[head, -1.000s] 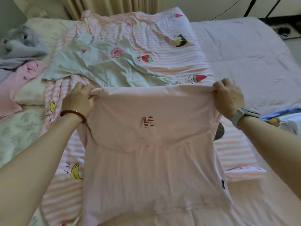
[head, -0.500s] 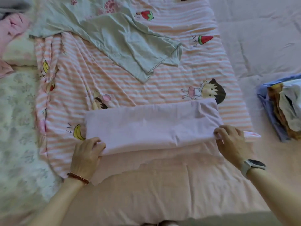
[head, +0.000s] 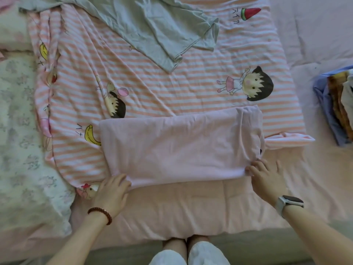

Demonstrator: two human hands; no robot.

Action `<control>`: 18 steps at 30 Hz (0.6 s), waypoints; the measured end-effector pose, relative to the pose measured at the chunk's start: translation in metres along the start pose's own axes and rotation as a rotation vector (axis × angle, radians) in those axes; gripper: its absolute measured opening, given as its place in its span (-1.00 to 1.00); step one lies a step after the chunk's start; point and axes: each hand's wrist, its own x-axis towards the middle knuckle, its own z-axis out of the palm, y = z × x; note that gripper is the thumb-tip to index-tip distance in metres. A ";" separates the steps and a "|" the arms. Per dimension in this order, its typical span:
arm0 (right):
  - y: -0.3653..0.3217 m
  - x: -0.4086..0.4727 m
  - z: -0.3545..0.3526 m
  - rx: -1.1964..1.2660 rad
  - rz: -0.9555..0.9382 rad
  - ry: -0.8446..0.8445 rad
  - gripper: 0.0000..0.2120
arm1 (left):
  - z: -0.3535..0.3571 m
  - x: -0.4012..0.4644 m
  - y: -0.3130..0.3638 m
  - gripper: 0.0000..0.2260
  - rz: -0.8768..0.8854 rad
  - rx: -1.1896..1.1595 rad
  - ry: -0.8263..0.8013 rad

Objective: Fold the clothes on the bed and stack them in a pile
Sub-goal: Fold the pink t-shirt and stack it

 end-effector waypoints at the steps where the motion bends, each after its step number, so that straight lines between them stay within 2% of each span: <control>1: -0.003 0.003 -0.001 -0.042 0.054 -0.154 -0.73 | -0.001 0.001 -0.001 -0.88 -0.048 -0.014 -0.064; 2: -0.004 0.008 -0.004 -0.058 0.104 -0.230 -0.74 | -0.003 0.004 -0.001 -0.92 -0.052 -0.030 -0.038; 3: -0.007 0.014 -0.007 -0.022 0.134 -0.210 -0.76 | -0.005 0.010 -0.002 -0.85 -0.022 -0.047 0.035; 6: -0.016 0.037 -0.026 0.164 0.125 0.124 -0.88 | -0.029 0.043 -0.001 -0.73 0.039 -0.043 0.337; 7: -0.018 0.048 -0.034 0.195 0.118 0.240 -0.81 | -0.038 0.059 -0.001 -0.75 0.023 -0.021 0.404; 8: -0.019 0.059 -0.043 0.213 0.109 0.286 -0.73 | -0.046 0.075 -0.002 -0.75 -0.023 -0.014 0.414; 10: -0.018 0.085 -0.056 0.242 0.115 0.293 -0.65 | -0.061 0.106 -0.006 -0.59 -0.129 -0.061 0.293; 13: -0.006 0.125 -0.067 0.303 0.149 0.152 -0.48 | -0.077 0.147 -0.020 -0.38 -0.196 -0.039 0.091; 16: 0.008 0.159 -0.076 0.358 0.154 -0.026 -0.45 | -0.089 0.176 -0.040 -0.39 -0.261 -0.024 -0.122; 18: 0.016 0.170 -0.079 0.422 0.116 -0.110 -0.52 | -0.094 0.184 -0.049 -0.53 -0.222 -0.066 -0.186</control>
